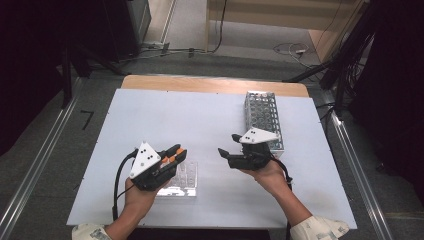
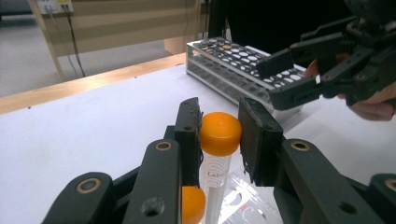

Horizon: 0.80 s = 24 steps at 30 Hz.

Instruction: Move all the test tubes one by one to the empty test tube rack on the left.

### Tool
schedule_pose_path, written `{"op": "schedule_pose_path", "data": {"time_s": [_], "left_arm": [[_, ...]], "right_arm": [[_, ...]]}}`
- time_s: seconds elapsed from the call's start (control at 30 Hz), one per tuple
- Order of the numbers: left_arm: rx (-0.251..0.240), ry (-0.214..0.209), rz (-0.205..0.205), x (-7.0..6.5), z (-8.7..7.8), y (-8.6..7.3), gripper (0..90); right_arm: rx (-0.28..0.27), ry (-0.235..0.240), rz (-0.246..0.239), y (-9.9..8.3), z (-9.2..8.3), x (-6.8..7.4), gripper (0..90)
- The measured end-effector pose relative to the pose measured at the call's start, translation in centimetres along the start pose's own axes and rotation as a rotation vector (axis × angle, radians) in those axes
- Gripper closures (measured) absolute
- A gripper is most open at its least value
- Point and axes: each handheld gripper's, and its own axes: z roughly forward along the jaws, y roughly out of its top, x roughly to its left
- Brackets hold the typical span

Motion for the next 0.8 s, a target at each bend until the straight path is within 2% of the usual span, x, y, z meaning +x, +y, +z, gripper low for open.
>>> {"op": "schedule_pose_path", "data": {"time_s": [0.23, 0.47, 0.5, 0.6, 0.8], "left_arm": [[-0.019, 0.042, 0.005, -0.5, 0.1, -1.1, 70.1], [0.008, 0.047, 0.015, -0.8, 0.5, -1.8, 69.3], [0.006, 0.046, 0.017, -0.8, 0.5, -1.8, 68.0], [0.001, 0.038, 0.010, -0.7, 0.5, -1.6, 56.2], [-0.024, 0.041, 0.004, -0.5, 0.0, -1.0, 46.0]], "right_arm": [[-0.003, -0.001, 0.000, 0.0, -0.1, 0.0, 32.3], [-0.004, -0.001, -0.001, 0.0, -0.2, 0.0, 32.6], [-0.003, 0.000, 0.001, 0.0, -0.2, 0.0, 32.6], [-0.004, 0.000, 0.002, 0.0, -0.1, 0.0, 32.6], [-0.003, -0.007, 0.006, -0.1, -0.1, -0.1, 32.6]]}}
